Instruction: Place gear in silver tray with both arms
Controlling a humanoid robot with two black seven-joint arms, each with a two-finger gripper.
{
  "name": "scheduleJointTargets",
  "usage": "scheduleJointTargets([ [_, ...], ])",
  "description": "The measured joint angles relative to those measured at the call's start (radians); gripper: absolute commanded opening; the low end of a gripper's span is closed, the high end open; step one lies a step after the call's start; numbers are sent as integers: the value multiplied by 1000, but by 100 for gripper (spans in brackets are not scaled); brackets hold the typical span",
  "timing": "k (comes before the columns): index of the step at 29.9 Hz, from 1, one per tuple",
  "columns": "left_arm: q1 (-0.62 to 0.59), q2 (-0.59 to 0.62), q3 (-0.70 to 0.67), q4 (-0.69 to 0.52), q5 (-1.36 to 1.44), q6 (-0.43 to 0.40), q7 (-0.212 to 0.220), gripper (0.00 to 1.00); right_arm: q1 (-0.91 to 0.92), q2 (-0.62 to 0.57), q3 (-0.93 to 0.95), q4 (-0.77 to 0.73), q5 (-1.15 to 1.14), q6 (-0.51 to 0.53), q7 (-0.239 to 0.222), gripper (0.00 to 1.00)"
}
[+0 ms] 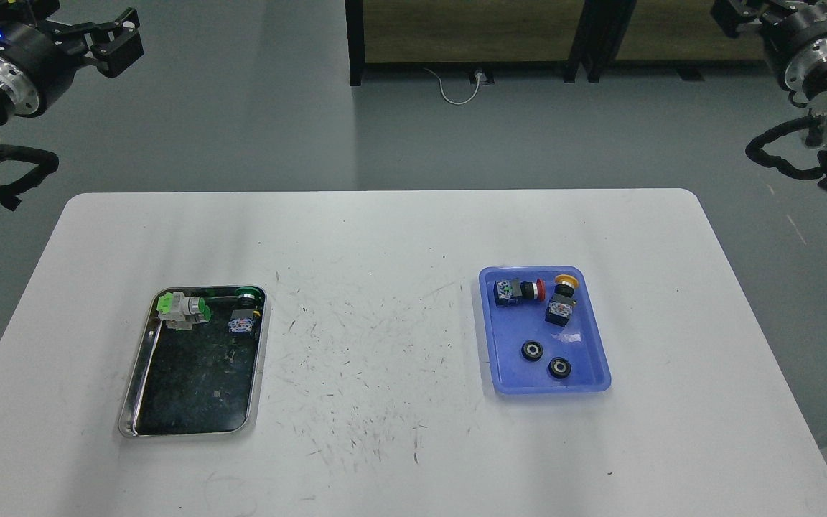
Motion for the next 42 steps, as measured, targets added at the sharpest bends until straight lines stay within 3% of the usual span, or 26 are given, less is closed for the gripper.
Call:
scheduleJointTargets([
  [6, 0, -1, -3, -1, 4, -24, 10, 98, 3, -18, -4, 16, 2, 15, -2, 100],
  [11, -2, 10, -92, 16, -1, -75, 18, 98, -3, -28, -5, 28, -1, 37, -6, 100],
  [21, -5, 38, -150, 30, -2, -85, 18, 98, -13, -30, -58, 98, 17, 42, -29, 99],
  [29, 2, 73, -155, 66, -2, -79, 6, 98, -14, -103, -177, 306, 4, 116, -30, 97],
  [42, 27, 119, -61, 64, 11, -92, -3, 98, -119, -154, -373, 642, -116, 136, -42, 97],
])
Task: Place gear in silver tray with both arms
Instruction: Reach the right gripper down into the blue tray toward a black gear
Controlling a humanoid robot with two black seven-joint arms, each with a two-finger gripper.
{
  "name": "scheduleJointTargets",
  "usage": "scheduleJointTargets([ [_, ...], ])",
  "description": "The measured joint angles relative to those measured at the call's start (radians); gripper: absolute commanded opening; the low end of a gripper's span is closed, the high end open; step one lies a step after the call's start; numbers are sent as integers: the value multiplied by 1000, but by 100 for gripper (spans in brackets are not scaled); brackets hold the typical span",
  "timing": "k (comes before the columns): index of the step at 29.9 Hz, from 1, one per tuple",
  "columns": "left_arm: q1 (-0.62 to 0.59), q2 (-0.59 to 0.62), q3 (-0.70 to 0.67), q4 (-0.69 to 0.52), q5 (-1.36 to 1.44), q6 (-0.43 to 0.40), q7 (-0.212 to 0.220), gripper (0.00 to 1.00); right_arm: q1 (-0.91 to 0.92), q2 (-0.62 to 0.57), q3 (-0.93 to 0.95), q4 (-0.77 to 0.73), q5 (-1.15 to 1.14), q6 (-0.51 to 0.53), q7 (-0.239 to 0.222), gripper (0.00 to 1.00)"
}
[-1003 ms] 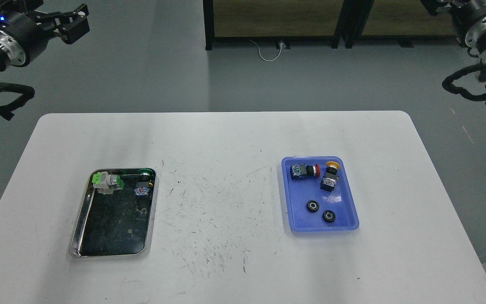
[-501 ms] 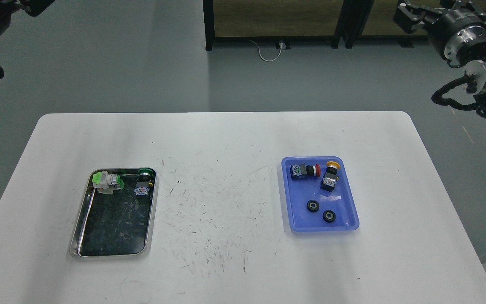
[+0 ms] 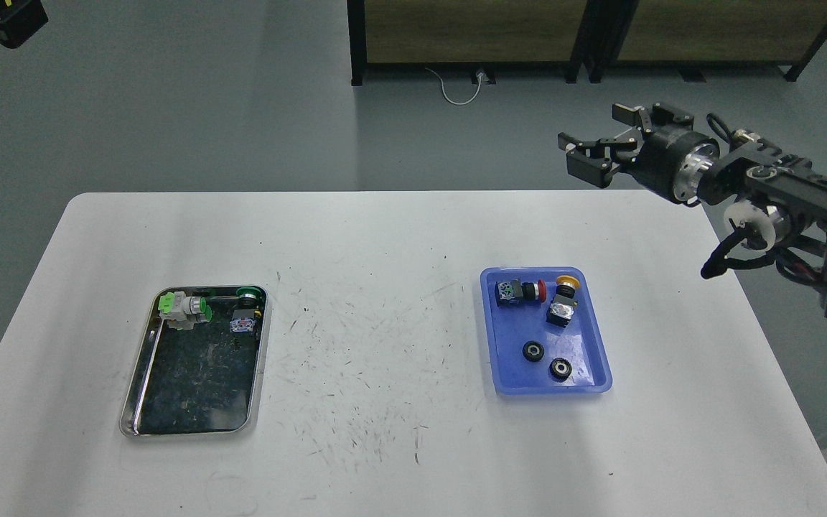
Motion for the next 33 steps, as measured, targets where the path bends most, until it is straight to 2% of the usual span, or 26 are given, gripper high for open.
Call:
scheduleJointTargets([
  [6, 0, 19, 72, -5, 0, -2, 2, 98, -11, 0, -87, 68, -26, 42, 0, 97],
  [15, 2, 55, 78, -6, 0, -1, -6, 98, -11, 7, -193, 89, -57, 155, 0, 96],
  [22, 12, 71, 78, -6, 0, 7, -5, 98, -14, 14, -270, 89, -111, 165, -3, 92],
  [33, 14, 79, 78, -6, 0, 14, -3, 98, -122, 21, -285, 58, -221, 161, -11, 96],
])
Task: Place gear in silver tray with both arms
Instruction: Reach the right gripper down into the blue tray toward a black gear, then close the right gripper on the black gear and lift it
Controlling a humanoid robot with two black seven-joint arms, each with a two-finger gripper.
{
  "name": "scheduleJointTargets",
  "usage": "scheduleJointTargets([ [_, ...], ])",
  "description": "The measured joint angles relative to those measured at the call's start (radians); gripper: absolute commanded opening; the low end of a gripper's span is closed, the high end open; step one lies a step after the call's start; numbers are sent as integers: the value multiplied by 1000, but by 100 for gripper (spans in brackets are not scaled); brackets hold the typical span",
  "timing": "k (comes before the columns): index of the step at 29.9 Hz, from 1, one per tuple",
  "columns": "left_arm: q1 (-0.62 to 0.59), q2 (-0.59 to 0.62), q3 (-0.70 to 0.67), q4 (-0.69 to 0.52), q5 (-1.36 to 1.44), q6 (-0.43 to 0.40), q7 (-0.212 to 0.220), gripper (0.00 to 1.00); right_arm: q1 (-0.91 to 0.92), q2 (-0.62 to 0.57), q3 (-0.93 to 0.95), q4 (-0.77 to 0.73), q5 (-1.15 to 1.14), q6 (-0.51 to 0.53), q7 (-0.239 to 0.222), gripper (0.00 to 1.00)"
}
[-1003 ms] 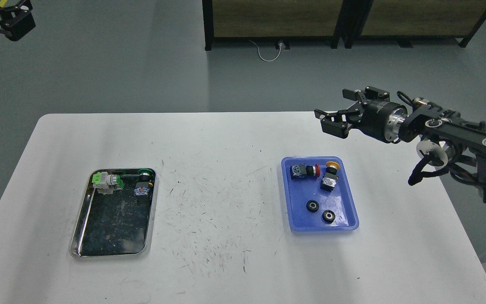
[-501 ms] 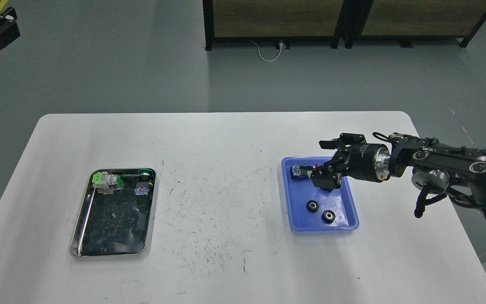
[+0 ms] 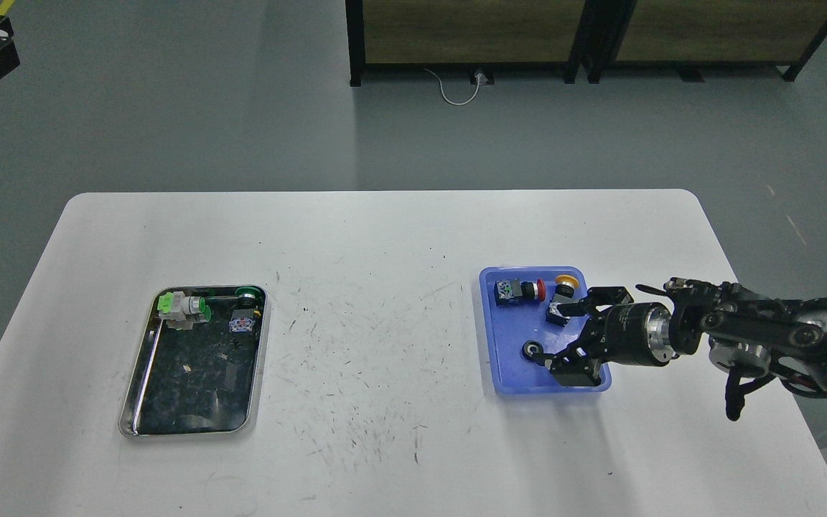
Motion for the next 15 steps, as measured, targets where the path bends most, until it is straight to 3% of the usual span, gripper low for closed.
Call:
scheduleJointTargets([
  [15, -1, 8, 0, 0, 0, 13, 3, 98, -62, 141, 14, -133, -24, -47, 0, 93],
])
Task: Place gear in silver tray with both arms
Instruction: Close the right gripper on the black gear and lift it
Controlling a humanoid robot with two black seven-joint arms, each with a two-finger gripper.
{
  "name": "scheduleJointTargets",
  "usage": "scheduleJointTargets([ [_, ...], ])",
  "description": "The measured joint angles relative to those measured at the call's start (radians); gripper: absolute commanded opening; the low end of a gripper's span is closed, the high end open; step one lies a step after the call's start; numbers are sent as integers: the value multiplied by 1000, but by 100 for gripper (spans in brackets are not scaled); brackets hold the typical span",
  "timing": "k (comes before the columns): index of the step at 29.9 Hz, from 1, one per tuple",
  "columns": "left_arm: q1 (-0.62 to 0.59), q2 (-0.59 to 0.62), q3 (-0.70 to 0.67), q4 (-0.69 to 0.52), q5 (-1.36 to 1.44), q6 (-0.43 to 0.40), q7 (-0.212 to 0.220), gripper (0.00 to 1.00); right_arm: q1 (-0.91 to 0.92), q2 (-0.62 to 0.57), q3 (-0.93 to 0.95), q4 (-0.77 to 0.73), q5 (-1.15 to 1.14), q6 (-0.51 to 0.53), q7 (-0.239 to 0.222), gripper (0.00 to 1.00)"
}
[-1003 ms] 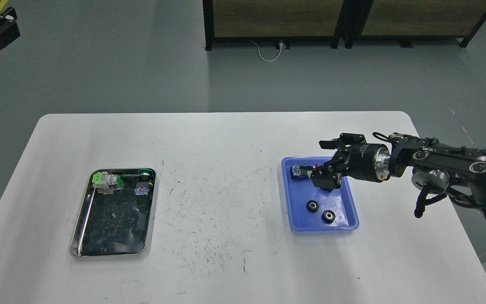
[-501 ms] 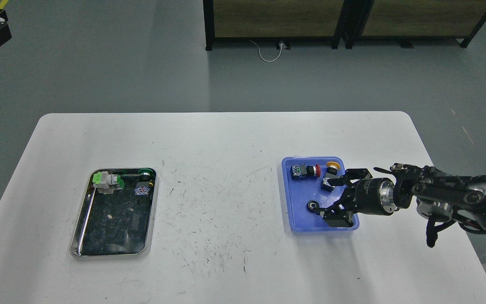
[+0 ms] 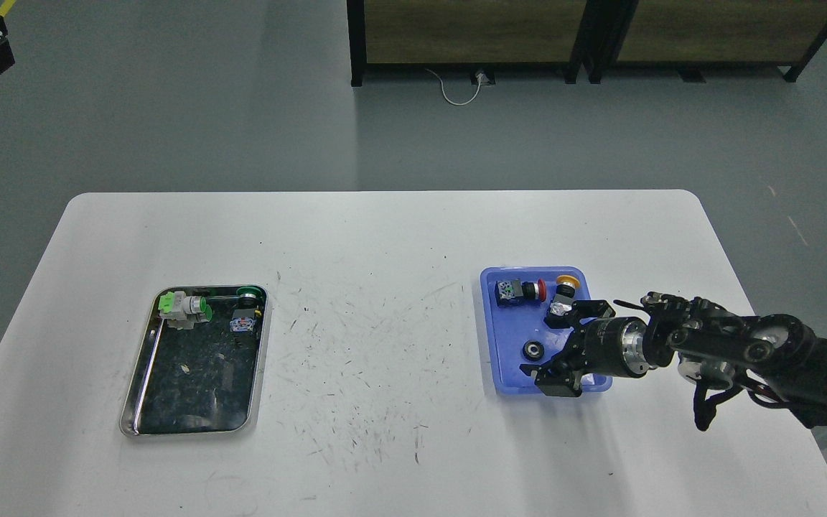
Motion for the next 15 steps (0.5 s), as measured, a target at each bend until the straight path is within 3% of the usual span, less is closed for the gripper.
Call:
scheduleJointTargets([
  [15, -8, 9, 0, 1, 0, 2, 6, 98, -18, 19, 1, -45, 0, -8, 0, 87],
])
